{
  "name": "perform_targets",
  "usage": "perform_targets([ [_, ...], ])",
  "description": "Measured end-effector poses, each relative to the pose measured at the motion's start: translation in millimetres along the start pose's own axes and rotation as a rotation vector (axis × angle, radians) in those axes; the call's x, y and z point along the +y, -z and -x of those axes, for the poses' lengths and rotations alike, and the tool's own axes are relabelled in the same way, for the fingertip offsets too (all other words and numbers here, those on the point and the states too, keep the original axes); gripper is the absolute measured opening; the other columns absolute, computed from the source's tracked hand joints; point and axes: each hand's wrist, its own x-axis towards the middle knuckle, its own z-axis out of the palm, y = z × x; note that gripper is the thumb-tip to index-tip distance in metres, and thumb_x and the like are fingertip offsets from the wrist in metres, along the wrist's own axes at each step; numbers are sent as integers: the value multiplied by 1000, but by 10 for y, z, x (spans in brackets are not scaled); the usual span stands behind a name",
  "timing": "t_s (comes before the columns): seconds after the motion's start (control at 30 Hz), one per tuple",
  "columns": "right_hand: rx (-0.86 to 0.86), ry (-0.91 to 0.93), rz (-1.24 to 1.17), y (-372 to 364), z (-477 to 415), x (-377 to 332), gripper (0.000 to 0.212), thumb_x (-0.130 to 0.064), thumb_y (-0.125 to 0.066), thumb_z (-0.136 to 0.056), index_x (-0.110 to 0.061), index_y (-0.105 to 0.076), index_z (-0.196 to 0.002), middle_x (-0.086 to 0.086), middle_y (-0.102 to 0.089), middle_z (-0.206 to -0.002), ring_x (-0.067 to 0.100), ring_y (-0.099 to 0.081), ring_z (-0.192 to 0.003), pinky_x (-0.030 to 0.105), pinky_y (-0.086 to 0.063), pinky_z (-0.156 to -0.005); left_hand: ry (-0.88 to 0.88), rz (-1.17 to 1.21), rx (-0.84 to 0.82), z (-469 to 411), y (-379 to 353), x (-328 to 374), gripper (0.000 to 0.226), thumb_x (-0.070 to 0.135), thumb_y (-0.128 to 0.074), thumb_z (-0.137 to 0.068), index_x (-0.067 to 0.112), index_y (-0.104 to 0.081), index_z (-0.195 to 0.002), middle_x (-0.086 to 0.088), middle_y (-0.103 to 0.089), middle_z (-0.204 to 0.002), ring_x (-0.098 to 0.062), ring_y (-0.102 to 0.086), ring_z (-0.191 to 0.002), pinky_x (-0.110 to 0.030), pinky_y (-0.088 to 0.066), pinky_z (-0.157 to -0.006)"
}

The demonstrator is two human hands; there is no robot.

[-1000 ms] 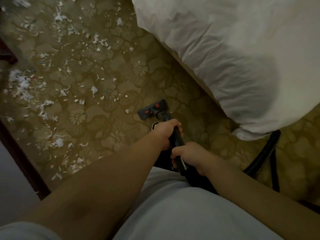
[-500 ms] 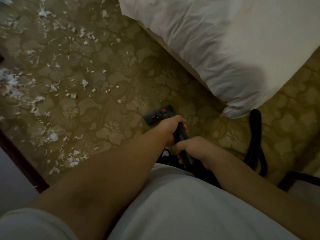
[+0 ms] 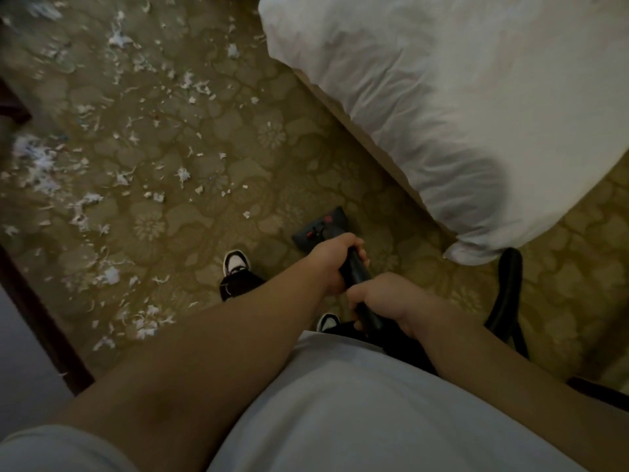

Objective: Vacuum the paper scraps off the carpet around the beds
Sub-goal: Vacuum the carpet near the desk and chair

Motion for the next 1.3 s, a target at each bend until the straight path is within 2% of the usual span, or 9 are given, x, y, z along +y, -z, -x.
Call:
perform_targets([
  [0.1, -47, 15, 66, -249, -136, -430, 27, -9, -73, -81, 2, -66, -105, 22, -73, -83, 34, -72, -74, 47, -62, -74, -31, 35, 26, 25, 348, 394, 9, 9, -58, -96, 8, -57, -87, -5, -54, -65, -18, -52, -63, -33, -52, -65],
  [0.2, -69, 27, 94, -591, -316, -918, 19, -8, -72, -84, 0, -64, -99, 22, -72, -83, 34, -70, -75, 43, -59, -69, -65, 54, 80, 11, 795, 843, 6, 10, -59, -95, 7, -58, -89, -5, -55, -64, -20, -54, -62, -34, -53, -60],
  [0.37, -117, 16, 143, -1345, -643, -1840, 26, -11, -73, -81, 1, -70, -104, 14, -72, -71, 30, -69, -69, 35, -56, -59, -103, 114, 129, 60, 1672, 1670, 8, 11, -59, -94, 8, -58, -85, -6, -56, -64, -20, -55, -62, -34, -52, -63],
  [0.53, -179, 13, 161, -2162, -821, -2837, 12, -5, -70, -87, 1, -68, -98, 11, -68, -67, 22, -66, -57, 23, -49, -44, -131, 181, 191, 280, 2548, 2557, 14, 9, -57, -95, 10, -57, -82, -5, -53, -60, -19, -52, -58, -31, -50, -62],
  [0.67, -232, 56, 170, -2751, -986, -3583, 19, -5, -67, -89, 2, -68, -107, 15, -67, -80, 24, -66, -64, 24, -51, -46, -173, 202, 235, 469, 3163, 3270, 15, 10, -56, -97, 10, -55, -82, -3, -52, -58, -18, -51, -56, -29, -49, -59],
  [0.77, -244, 111, 199, -3133, -1043, -4068, 11, -5, -65, -90, 1, -66, -99, 16, -66, -83, 27, -66, -73, 33, -56, -61, -215, 207, 267, 582, 3584, 3686, 15, 13, -56, -97, 11, -56, -82, -2, -53, -57, -16, -52, -55, -27, -50, -54],
  [0.83, -265, 127, 217, -3337, -1096, -4315, 17, -6, -66, -89, 2, -66, -104, 16, -65, -81, 27, -65, -70, 35, -56, -64, -237, 233, 287, 638, 3809, 3894, 13, 13, -57, -96, 11, -58, -83, -1, -54, -57, -16, -52, -55, -27, -51, -55],
  [1.07, -271, 138, 213, -3710, -1257, -4625, 15, -5, -67, -86, 1, -67, -100, 13, -65, -73, 22, -63, -55, 35, -53, -62, -270, 243, 339, 743, 4154, 4228, 14, 12, -59, -95, 11, -57, -82, -2, -54, -60, -17, -52, -58, -31, -50, -62],
  [1.3, -272, 99, 240, -3448, -1206, -4419, 26, -10, -70, -86, 3, -70, -108, 13, -70, -80, 23, -68, -65, 35, -58, -66, -222, 257, 334, 702, 3928, 4017, 11, 12, -61, -93, 11, -60, -82, -2, -56, -60, -16, -54, -58, -28, -53, -60],
])
